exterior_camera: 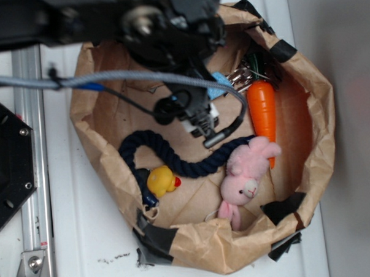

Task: Grab the blue sponge.

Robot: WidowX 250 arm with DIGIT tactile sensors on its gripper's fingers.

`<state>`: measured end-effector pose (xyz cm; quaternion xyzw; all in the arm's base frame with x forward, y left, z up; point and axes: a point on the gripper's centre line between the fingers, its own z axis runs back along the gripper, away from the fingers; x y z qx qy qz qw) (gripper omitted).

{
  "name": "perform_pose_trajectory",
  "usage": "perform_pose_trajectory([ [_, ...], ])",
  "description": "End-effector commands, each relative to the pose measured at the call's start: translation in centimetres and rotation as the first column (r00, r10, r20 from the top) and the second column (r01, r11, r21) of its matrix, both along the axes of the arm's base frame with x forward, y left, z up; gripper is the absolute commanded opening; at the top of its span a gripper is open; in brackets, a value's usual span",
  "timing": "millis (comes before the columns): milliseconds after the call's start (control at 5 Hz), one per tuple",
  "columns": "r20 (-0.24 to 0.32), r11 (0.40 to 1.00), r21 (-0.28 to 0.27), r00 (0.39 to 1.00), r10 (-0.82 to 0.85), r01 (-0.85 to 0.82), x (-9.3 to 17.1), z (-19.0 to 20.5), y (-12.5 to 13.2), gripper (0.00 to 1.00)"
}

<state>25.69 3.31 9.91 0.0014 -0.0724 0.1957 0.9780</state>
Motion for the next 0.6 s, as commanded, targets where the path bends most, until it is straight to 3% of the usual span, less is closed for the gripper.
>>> perform_pose_trajectory([
  [0, -0.086, 0.999, 0.041, 0.996, 0.037, -0.033, 2.6, -5.3, 1.3, 1.0],
  [200, -0.112, 0.997, 0.06, 0.992, 0.05, -0.043, 3.2, -6.5, 1.7, 1.0],
  [400, -0.141, 0.993, 0.114, 0.99, -0.005, 0.021, 4.1, -7.6, 1.7, 0.83],
])
